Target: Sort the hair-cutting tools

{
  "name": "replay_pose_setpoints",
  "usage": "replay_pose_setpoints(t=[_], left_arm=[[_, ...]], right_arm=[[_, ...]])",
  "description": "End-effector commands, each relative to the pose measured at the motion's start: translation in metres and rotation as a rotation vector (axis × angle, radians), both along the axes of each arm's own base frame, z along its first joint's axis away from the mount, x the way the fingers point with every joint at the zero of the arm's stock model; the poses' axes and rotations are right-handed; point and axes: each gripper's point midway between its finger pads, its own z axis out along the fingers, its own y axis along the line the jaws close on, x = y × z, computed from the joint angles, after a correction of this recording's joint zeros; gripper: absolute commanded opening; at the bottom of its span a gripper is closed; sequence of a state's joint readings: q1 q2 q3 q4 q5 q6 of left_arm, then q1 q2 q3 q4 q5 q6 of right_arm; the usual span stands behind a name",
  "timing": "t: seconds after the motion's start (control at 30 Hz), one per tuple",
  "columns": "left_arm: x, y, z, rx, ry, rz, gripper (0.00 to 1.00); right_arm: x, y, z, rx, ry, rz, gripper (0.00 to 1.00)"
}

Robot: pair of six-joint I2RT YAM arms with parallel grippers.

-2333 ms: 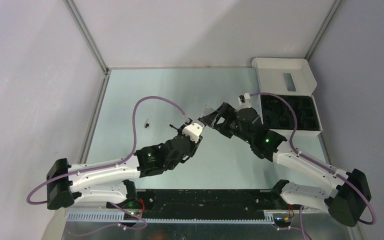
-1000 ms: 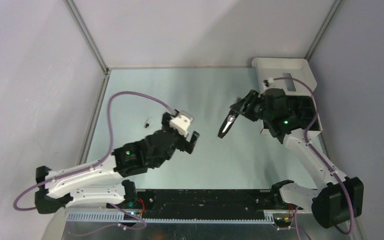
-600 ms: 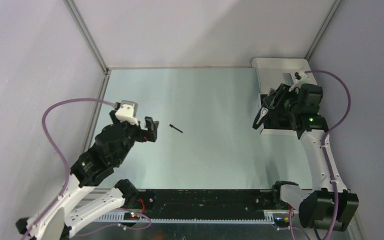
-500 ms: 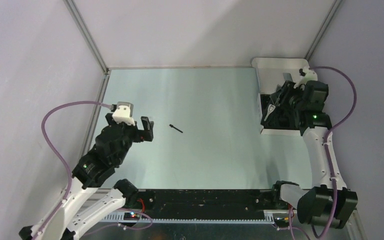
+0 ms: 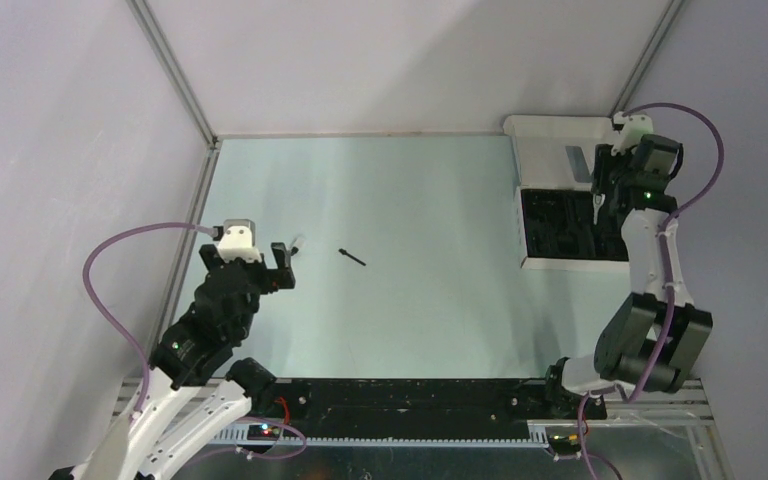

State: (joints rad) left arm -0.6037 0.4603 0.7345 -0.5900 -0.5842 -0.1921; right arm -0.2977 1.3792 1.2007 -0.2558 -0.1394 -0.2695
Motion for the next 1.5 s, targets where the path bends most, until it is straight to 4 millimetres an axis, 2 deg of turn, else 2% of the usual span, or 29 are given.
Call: replay_pose_setpoints(t=[0.0, 0.07, 0.2, 0.3, 0.53, 0.67, 0.97, 1.07, 1.13, 1.27, 1.47], left_arm=[[0.005, 0.008, 0.007, -0.002, -0.039, 0.056, 1.0], [0.005, 0.007, 0.005, 0.003, -0.034, 0.056, 1.0], [0.008, 0.008, 0.002, 0.017, -0.024, 0.064, 1.0], [0.009, 0.008, 0.001, 0.024, -0.018, 0.066, 1.0], [0.011, 0.006, -0.001, 0.032, -0.006, 0.063, 1.0], [0.012, 0.005, -0.003, 0.035, -0.001, 0.056, 1.0], [0.013, 0.004, -0.004, 0.039, 0.005, 0.055, 1.0], [0.013, 0.004, -0.004, 0.038, 0.006, 0.05, 1.0], [0.013, 0.004, -0.005, 0.038, 0.007, 0.05, 1.0], [0.013, 0.002, -0.005, 0.037, 0.008, 0.043, 1.0], [0.013, 0.002, -0.003, 0.031, 0.005, 0.037, 1.0]], right_arm=[[0.03, -0.029, 0.031, -0.199, -0.072, 0.063, 0.0], [0.037, -0.036, 0.021, -0.22, -0.052, 0.082, 0.0], [0.048, -0.047, 0.0, -0.155, -0.041, 0.107, 0.0], [0.053, -0.048, -0.02, -0.115, -0.002, 0.132, 0.0], [0.051, -0.053, -0.08, -0.013, 0.191, 0.145, 0.0], [0.051, -0.052, -0.099, 0.031, 0.253, 0.146, 0.0], [0.052, -0.042, -0.12, 0.158, 0.298, 0.159, 0.0], [0.051, -0.045, -0.13, 0.18, 0.331, 0.148, 0.01], [0.05, -0.047, -0.135, 0.188, 0.343, 0.14, 0.12], [0.051, -0.051, -0.137, 0.19, 0.337, 0.123, 0.25], [0.055, -0.052, -0.139, 0.195, 0.329, 0.109, 0.36]])
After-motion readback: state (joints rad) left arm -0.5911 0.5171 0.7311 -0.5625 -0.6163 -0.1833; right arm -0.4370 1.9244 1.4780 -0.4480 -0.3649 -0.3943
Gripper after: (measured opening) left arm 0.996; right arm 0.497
